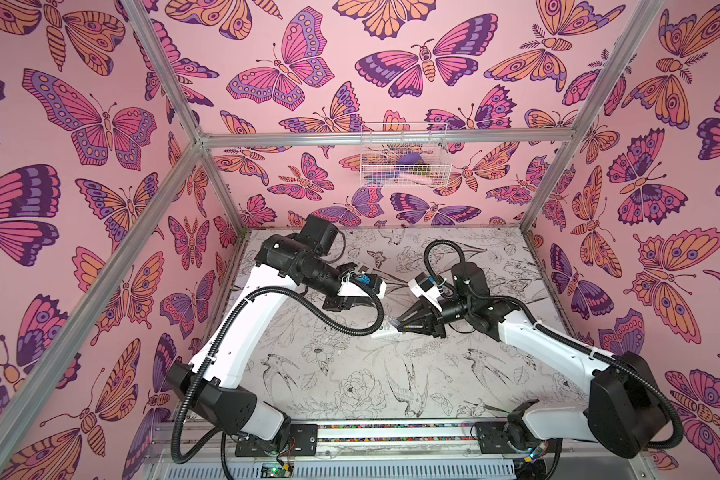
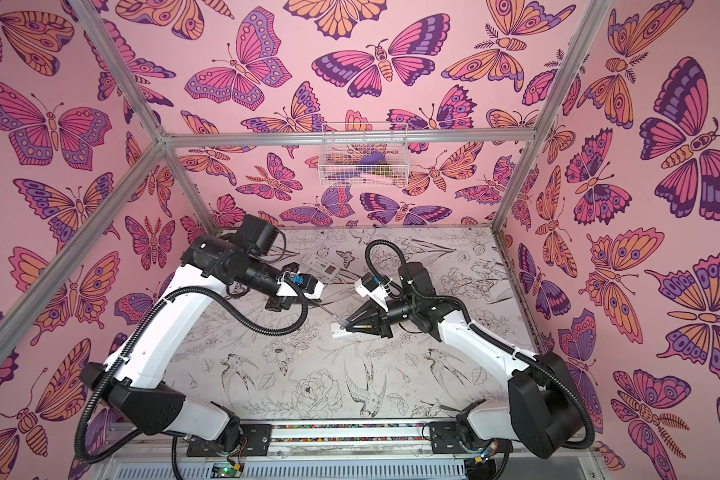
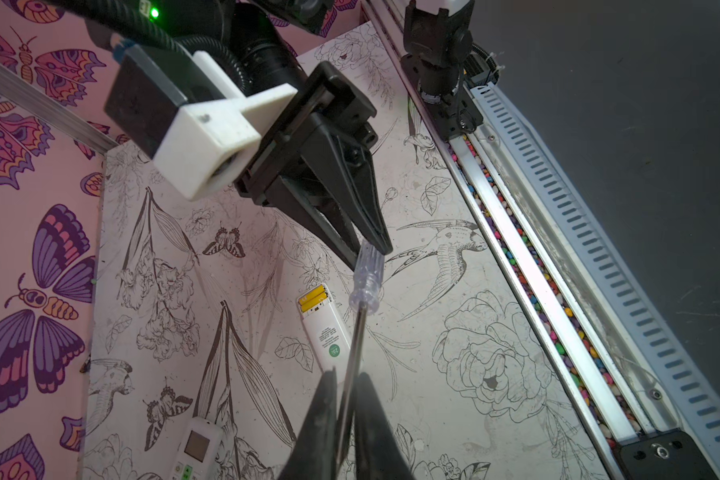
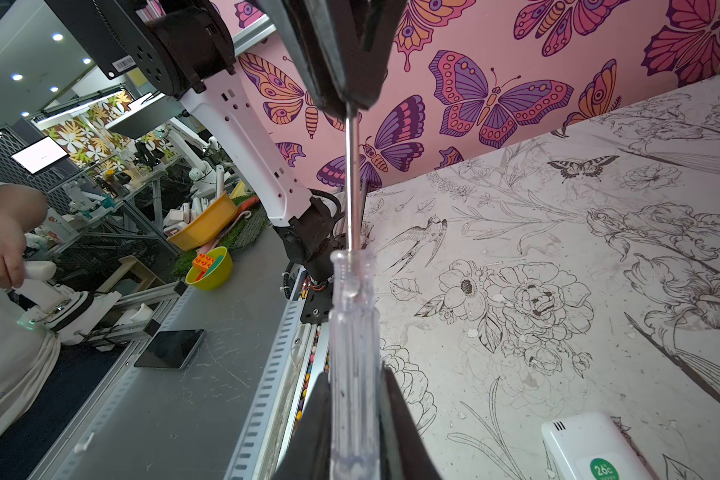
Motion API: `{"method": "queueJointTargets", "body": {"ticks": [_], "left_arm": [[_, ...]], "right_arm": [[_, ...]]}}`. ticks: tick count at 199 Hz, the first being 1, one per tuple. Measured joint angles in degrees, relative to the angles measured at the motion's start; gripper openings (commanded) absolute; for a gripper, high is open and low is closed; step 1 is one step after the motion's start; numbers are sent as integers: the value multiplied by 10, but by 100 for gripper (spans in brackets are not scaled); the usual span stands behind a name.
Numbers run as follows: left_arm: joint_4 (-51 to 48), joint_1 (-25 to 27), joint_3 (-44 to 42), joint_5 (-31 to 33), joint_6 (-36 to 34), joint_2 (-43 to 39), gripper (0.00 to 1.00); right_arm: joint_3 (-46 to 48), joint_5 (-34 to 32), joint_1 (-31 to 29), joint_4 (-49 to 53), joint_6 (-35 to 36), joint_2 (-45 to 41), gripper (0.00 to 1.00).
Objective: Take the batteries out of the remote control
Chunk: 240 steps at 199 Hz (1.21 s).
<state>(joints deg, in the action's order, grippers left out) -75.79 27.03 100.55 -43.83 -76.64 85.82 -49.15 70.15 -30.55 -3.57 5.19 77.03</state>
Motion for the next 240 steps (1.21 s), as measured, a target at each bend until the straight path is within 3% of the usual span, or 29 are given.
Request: {"method": "queueJointTargets", "body": {"ticks": [27,43,74,152,200,208,240], "left_arm": [[-7,0,0,3,7,0,0],[-7,0,0,5,13,0,0],[6,2,4,15,36,2,0],[48,-16,14,30,113,2,0],[108,-63,14,-4,233,2,0],[124,-73,13,-15,264,1,0],[205,-110,-24,-53,394,-12,0]], "right_arm": [[0,-1,1,2,9,0,12],[0,-6,1,2,13,-1,28],[8,-33,2,-8,6,-17,48],[102,-159,46,-72,-35,-144,72],[144,-281,53,-91,-67,-227,91],[147,-300,53,-90,-74,-236,100],[149,-364,53,-90,-108,-259,100]]}}
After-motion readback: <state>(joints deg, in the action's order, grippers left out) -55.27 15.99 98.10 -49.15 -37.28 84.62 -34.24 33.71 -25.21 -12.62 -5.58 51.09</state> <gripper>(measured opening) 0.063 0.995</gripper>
